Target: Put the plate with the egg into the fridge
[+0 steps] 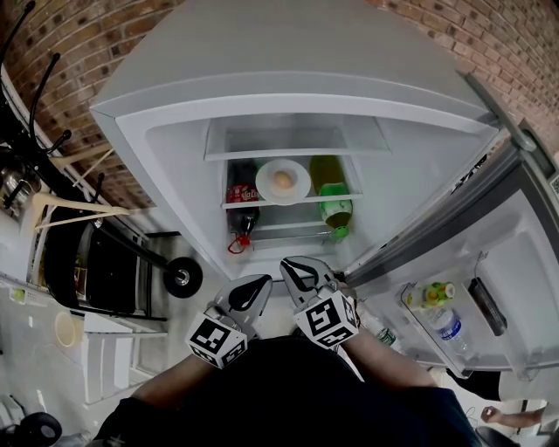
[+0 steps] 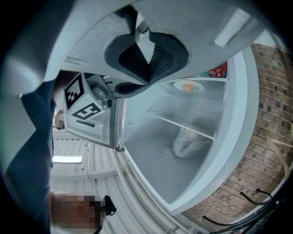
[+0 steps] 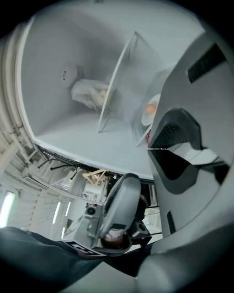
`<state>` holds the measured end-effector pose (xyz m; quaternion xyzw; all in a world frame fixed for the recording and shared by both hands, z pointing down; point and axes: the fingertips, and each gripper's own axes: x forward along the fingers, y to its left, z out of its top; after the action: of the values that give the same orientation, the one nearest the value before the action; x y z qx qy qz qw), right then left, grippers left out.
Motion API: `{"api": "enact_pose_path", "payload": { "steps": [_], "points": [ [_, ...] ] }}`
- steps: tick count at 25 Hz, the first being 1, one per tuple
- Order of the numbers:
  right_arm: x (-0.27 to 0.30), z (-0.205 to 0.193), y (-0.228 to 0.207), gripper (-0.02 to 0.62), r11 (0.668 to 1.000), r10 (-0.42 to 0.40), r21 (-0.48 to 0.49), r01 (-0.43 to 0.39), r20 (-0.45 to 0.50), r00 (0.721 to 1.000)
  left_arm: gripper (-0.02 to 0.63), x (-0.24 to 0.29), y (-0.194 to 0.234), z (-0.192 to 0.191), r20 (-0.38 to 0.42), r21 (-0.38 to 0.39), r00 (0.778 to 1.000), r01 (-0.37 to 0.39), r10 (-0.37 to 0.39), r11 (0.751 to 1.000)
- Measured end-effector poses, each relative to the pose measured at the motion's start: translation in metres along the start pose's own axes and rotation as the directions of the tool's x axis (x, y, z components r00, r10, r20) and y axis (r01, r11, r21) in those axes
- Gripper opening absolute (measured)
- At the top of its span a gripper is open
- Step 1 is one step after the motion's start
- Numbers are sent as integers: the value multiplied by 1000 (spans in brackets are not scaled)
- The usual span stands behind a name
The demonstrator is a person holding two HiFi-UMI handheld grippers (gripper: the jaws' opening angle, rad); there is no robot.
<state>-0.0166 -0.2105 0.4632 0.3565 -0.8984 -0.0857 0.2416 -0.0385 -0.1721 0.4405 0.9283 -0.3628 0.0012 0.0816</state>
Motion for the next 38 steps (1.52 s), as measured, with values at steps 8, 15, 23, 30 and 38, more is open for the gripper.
{"api": "enact_pose_path", "payload": {
  "steps": [8, 15, 23, 30, 38],
  "points": [
    [-19, 13, 13, 11, 979, 38, 197, -59, 111, 993, 5, -1, 0, 4, 8, 8, 1000, -4, 3, 1000],
    [-26, 8, 20, 11, 915, 63, 379, -139, 205, 977, 5, -3, -2, 5, 14, 8, 1000, -3, 3, 1000],
    [-28, 0, 21, 11, 869, 59, 464, -171, 246, 967, 5, -3, -4, 3, 12, 15, 1000, -2, 2, 1000],
    [-29, 0, 24, 9, 871, 72, 456, -185, 254, 965, 5, 0, -8, 4, 10, 19, 1000, 4, -4, 1000],
    [-29, 1, 25, 9, 875, 79, 445, -190, 257, 963, 5, 0, -8, 3, 10, 18, 1000, 4, -4, 1000]
  ]
}}
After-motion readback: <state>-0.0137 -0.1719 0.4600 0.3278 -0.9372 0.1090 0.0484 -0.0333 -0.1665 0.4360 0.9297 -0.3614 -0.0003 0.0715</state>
